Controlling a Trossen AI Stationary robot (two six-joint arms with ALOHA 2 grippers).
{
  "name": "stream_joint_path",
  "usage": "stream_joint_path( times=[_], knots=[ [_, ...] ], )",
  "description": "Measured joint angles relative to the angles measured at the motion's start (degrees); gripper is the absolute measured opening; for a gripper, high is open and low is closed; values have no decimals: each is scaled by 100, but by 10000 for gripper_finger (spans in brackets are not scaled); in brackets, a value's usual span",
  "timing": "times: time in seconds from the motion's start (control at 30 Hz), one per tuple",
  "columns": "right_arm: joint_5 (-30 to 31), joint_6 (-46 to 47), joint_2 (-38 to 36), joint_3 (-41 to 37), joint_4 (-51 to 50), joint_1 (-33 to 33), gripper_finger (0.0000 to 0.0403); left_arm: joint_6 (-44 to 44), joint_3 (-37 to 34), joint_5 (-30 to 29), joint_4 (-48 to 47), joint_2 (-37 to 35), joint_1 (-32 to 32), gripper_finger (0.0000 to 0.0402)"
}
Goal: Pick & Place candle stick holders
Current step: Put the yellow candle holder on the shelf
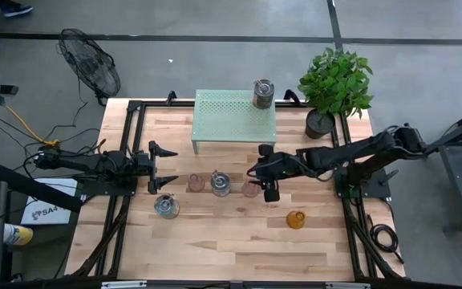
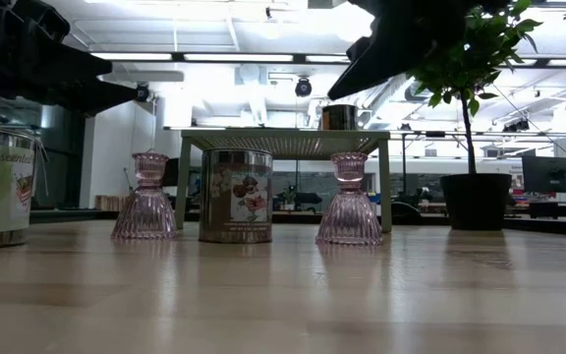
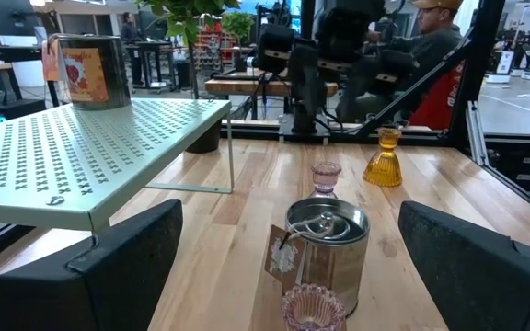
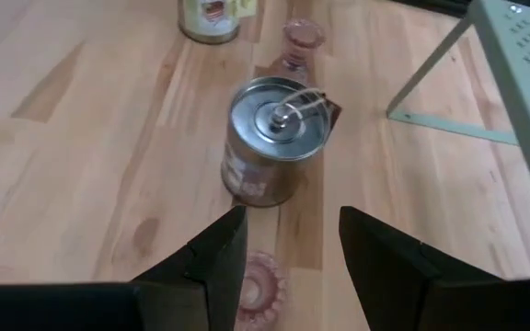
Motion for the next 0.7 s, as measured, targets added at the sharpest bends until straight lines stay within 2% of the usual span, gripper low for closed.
stream_joint_path(
  times=[0.13, 0.47, 0.7],
  knots=[
    [18, -107, 0, -31, -74, 4, 169, 0, -2, -2, -2, 0, 1, 399],
    [420, 500, -111, -34, -928, 212, 169, -2, -2, -4, -2, 2, 2, 399],
    [442, 1346, -267, -141, -1604, 389, 169, -1, -2, -23, -2, 2, 1, 399]
  ],
)
